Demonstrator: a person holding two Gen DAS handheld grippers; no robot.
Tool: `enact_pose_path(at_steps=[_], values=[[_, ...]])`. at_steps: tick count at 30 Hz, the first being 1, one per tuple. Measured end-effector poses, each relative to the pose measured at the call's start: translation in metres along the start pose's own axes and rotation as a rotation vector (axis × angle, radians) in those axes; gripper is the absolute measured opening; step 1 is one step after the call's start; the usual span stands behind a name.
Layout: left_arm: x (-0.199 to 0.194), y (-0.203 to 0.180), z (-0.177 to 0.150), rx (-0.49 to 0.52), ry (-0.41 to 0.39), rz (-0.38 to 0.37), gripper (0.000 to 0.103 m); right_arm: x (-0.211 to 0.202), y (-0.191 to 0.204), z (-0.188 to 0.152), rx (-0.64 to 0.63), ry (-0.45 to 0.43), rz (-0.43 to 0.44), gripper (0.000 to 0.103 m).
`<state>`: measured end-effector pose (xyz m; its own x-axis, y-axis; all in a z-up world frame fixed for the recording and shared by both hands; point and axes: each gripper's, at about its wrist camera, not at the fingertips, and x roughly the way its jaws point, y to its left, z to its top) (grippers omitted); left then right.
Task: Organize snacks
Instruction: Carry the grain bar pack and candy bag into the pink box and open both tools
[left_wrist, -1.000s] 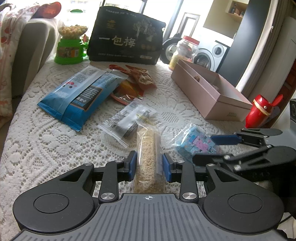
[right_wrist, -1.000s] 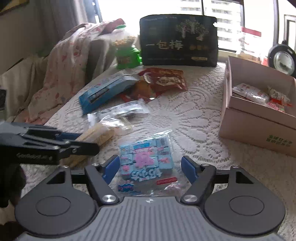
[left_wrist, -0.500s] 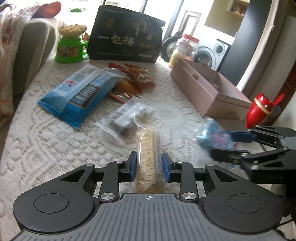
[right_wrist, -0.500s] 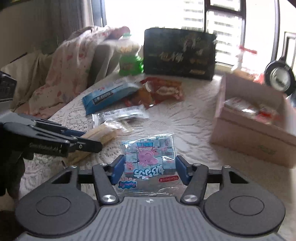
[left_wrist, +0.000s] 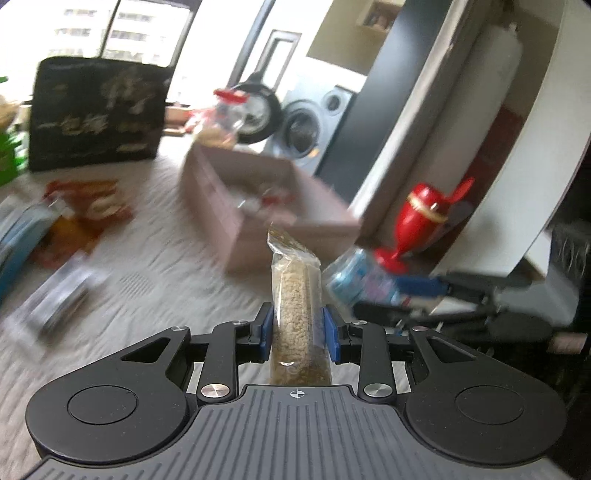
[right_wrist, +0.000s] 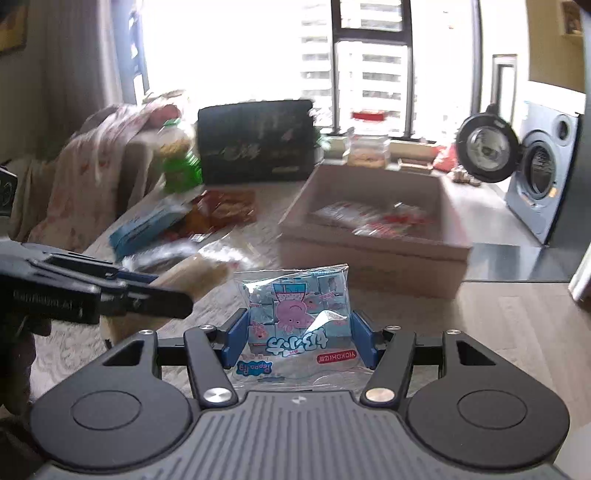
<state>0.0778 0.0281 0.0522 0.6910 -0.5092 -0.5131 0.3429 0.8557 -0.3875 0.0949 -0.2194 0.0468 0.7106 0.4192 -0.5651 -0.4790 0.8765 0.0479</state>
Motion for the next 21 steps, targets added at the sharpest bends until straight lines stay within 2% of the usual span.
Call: enact_pose_path(at_steps=[4, 8, 13, 15, 18, 20, 21], values=[[0.026, -0.003, 0.042, -0.011, -0.052, -0.033, 0.033, 0.004, -0.017, 0.024, 0.038, -0.055, -0.066, 0.059], [0.051, 0.001, 0.097, -0.089, -0.122, -0.066, 0.033, 0.012, -0.038, 0.054, 0.061, -0.124, -0.136, 0.059], [0.096, -0.009, 0.157, -0.043, -0.177, -0.066, 0.033, 0.058, -0.064, 0.086, 0.071, -0.107, -0.194, 0.059], [0.122, -0.007, 0.175, -0.071, -0.166, -0.066, 0.033, 0.083, -0.069, 0.089, 0.086, -0.08, -0.21, 0.059], [0.166, 0.006, 0.189, -0.157, -0.097, -0.067, 0.033, 0.117, -0.074, 0.085, 0.122, -0.021, -0.214, 0.06], [0.191, 0.017, 0.188, -0.186, -0.045, -0.039, 0.034, 0.137, -0.078, 0.08, 0.152, 0.044, -0.18, 0.061], [0.203, 0.018, 0.186, -0.161, -0.005, 0.004, 0.034, 0.144, -0.079, 0.078, 0.164, 0.072, -0.158, 0.061]])
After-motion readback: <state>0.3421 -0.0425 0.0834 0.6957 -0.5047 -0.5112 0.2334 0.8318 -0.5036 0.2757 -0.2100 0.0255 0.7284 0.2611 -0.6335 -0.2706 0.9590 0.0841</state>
